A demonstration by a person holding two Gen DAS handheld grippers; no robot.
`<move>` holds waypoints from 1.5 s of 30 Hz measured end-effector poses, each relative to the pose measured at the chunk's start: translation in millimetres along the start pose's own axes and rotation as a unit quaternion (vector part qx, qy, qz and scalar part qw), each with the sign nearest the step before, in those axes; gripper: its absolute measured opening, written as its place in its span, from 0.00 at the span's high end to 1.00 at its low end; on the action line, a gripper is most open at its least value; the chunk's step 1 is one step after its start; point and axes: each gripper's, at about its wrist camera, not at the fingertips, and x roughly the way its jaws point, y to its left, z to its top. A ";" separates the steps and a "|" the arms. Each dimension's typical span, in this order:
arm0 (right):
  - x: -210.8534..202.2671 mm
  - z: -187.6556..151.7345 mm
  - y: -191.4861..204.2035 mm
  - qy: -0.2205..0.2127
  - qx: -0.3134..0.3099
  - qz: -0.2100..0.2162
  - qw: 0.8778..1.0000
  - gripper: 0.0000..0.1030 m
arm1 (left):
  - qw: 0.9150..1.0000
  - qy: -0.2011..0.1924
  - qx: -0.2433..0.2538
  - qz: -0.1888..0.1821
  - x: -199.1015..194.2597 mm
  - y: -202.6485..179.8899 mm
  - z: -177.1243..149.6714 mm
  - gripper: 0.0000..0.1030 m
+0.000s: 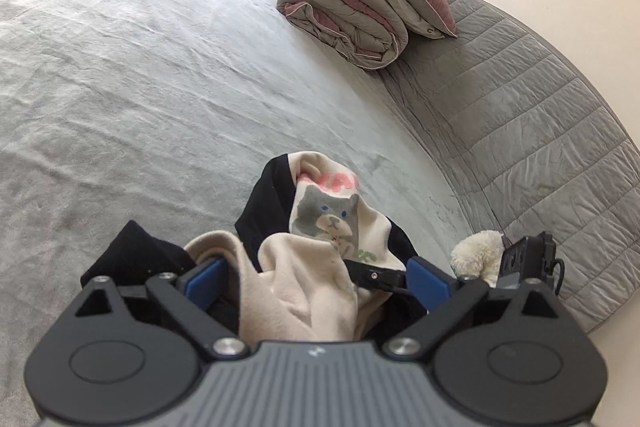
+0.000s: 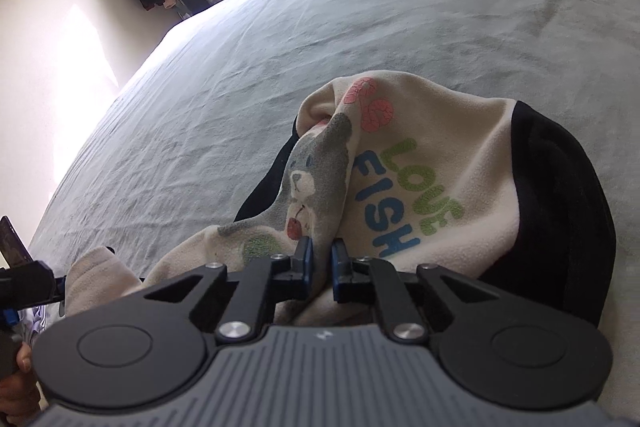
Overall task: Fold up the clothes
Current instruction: 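Grasp the sweatshirt hem with the left gripper while the right gripper holds the black edge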
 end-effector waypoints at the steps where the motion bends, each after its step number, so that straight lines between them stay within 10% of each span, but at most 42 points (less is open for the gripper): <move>1: -2.9 -1.7 -2.9 0.001 0.001 0.001 1.000 0.93 | 1.000 0.000 -0.002 0.005 3.1 1.6 1.2 0.06; 15: -22.8 -16.7 -35.4 0.016 0.035 0.025 0.999 1.00 | 0.996 0.015 -0.036 0.085 78.7 33.3 23.3 0.17; 23: -49.5 -5.8 -40.6 -0.008 0.041 0.039 0.998 0.75 | 0.994 0.023 -0.001 0.105 97.2 21.6 23.5 0.17; 25: -62.4 -2.3 -45.9 -0.034 0.040 0.026 0.998 0.36 | 0.993 0.025 0.017 0.114 100.3 16.8 22.4 0.18; 26: -69.3 -0.5 -49.5 -0.052 0.038 0.018 0.998 0.33 | 0.992 0.026 0.026 0.118 101.8 14.4 21.8 0.21; 37: -71.7 3.3 -79.5 -0.062 0.044 -0.103 0.992 0.33 | 0.979 0.026 0.121 0.163 112.9 -10.8 12.0 0.71; 45: -53.9 -6.2 -79.2 -0.022 0.047 -0.108 0.993 0.33 | 0.984 0.021 0.101 0.146 111.5 -8.3 16.1 0.61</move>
